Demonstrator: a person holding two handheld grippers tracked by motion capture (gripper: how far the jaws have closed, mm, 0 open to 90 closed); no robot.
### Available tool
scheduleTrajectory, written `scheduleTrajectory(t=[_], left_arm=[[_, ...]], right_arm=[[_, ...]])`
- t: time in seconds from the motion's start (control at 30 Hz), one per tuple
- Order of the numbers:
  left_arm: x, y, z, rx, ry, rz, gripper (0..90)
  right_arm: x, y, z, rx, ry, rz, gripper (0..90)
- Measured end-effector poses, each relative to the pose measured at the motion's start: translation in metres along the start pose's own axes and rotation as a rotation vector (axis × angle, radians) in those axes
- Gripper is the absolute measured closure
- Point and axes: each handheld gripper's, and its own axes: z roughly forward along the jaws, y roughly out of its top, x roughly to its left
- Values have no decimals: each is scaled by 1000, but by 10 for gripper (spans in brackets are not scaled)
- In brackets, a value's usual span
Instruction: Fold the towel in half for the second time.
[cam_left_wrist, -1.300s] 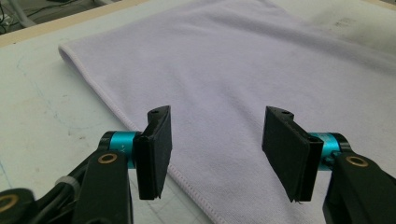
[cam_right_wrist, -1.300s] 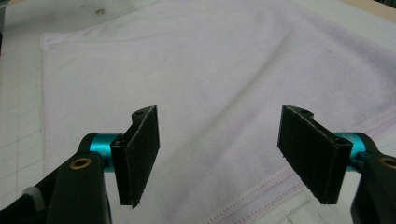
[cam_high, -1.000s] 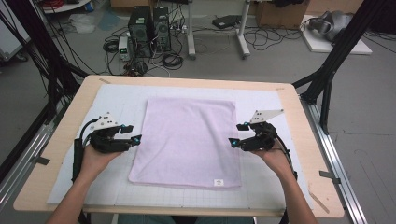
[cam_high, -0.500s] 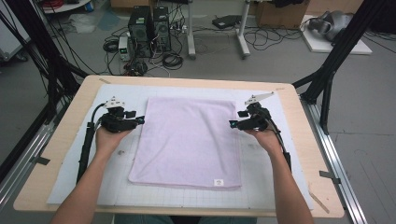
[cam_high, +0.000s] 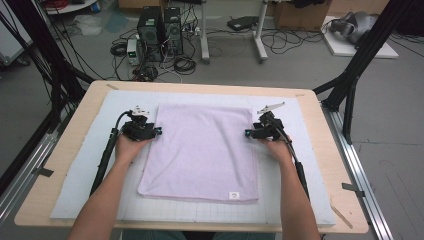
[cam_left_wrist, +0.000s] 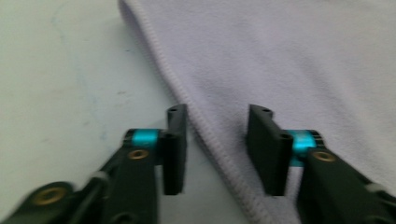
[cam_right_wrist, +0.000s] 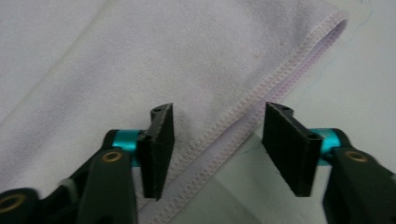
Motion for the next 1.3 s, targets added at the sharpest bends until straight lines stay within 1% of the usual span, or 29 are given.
scheduleTrajectory(t=[0.07, 0.1, 0.13, 0.17, 0.2, 0.23, 0.27, 0.3, 0.33, 0.47, 0.53, 0.57, 0.63, 0.73, 0.8, 0.83, 0.87, 0.9, 0.93, 1.0, 1.03, 1.07, 1.1, 1.13, 1.17, 1.2, 1.23, 1.27, 1.3], left_arm=[[3, 0, 0, -3, -11, -21, 653], [3, 0, 0, -7, -19, -31, 691], [4, -1, 0, -8, -35, -43, 721], [4, -1, 0, -10, -47, -56, 761], [4, -1, 0, -8, -53, -58, 799], [4, -1, 0, -7, -57, -62, 822], [4, -1, 0, -6, -59, -70, 832], [5, -1, -1, -11, -62, -80, 837], [6, -1, -2, -5, -63, -83, 843], [8, 2, -10, -33, -60, -80, 850], [10, 5, -17, -56, -58, -74, 857], [10, 5, -19, -67, -61, -75, 858], [9, 7, -25, -78, -62, -57, 859], [8, 9, -36, -104, -73, -37, 860], [5, 11, -46, -123, -77, -22, 860], [3, 11, -49, -127, -81, -12, 860], [0, 10, -54, -138, -73, 8, 860], [-4, 7, -61, -140, -74, 32, 860], [-7, 3, -65, -144, -88, 30, 860], [-12, -9, -72, -140, -96, 40, 860], [-14, -17, -74, -133, -106, 35, 860], [-15, -26, -76, -119, -114, 39, 859], [-16, -34, -78, -97, -127, 30, 859], [-17, -42, -78, -81, -143, 21, 857], [-17, -49, -77, -50, -162, 17, 851], [-18, -53, -77, -32, -174, 23, 828], [-18, -55, -76, -23, -174, 22, 761], [-17, -53, -77, -25, -167, 23, 665], [-16, -50, -77, -48, -164, 16, 606]], right_arm=[[0, 0, 0, -1, 10, 1, 570], [1, 0, 0, -7, 23, 7, 623], [0, -1, 0, -12, 33, 15, 652], [-1, -1, 0, -18, 48, 25, 681], [-2, -2, 0, -24, 60, 40, 717], [-3, -3, 0, -32, 80, 57, 782], [-4, -3, 1, -29, 108, 70, 818], [-4, -3, 1, -31, 113, 78, 821], [-4, -3, 0, -30, 113, 82, 826], [-5, -2, -3, -30, 107, 71, 836], [-4, -1, -7, -38, 102, 63, 838], [-4, 1, -9, -42, 100, 49, 839], [-2, 3, -15, -50, 92, 26, 839], [2, 8, -28, -87, 95, -8, 839], [6, 10, -37, -95, 97, -24, 839], [7, 10, -42, -96, 99, -34, 839], [9, 10, -45, -100, 102, -31, 839], [11, 9, -49, -115, 108, -38, 839], [16, 8, -55, -129, 123, -43, 839], [24, 1, -61, -135, 151, -45, 839], [28, -4, -62, -129, 164, -52, 838], [31, -10, -61, -115, 176, -47, 836], [33, -16, -59, -92, 195, -36, 834], [35, -23, -56, -74, 201, -34, 827], [35, -30, -53, -53, 206, -25, 791], [35, -35, -50, -28, 205, -11, 709], [33, -38, -48, -18, 201, -7, 636], [32, -39, -49, -30, 198, 1, 578], [30, -37, -52, -53, 184, 7, 546]])
